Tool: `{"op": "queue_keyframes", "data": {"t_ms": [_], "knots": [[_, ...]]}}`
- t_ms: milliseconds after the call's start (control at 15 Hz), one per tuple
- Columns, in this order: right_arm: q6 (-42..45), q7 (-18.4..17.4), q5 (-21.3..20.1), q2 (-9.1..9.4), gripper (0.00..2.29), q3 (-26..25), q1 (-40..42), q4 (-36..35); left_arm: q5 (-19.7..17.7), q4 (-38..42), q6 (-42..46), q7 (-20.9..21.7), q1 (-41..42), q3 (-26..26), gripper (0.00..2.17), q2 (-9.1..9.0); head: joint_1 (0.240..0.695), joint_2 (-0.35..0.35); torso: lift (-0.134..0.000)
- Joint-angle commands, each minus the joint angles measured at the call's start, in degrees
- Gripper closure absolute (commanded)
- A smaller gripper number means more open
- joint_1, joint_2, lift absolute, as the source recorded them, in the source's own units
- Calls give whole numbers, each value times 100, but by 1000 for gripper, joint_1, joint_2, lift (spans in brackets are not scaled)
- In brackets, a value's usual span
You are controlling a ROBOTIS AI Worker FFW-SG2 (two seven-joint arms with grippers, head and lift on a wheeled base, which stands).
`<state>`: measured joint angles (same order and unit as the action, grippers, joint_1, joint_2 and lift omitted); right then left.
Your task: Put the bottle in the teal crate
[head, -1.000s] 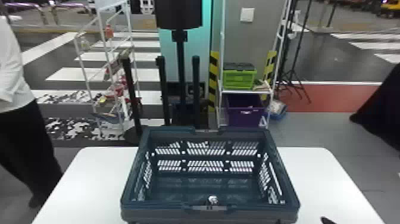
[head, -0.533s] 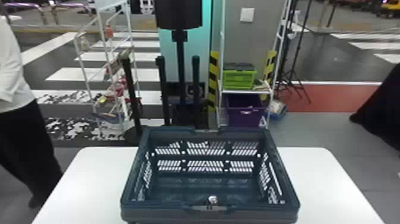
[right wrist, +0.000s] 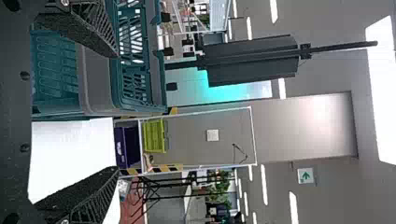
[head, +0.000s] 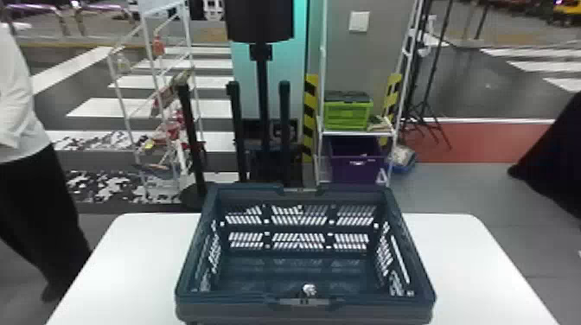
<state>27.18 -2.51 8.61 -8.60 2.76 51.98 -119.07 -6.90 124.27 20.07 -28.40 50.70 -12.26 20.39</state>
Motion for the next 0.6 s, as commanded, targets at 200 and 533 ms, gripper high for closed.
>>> {"op": "queue_keyframes", "data": {"t_ms": [200, 533], "knots": [[63, 14, -70, 25, 26, -30, 93, -11, 31, 27, 1, -16, 54, -4, 144, -9, 499, 0, 0], [186, 31, -79, 42, 26, -48, 155, -11, 101, 27, 36, -25, 107, -30, 144, -26, 499, 0, 0]]}}
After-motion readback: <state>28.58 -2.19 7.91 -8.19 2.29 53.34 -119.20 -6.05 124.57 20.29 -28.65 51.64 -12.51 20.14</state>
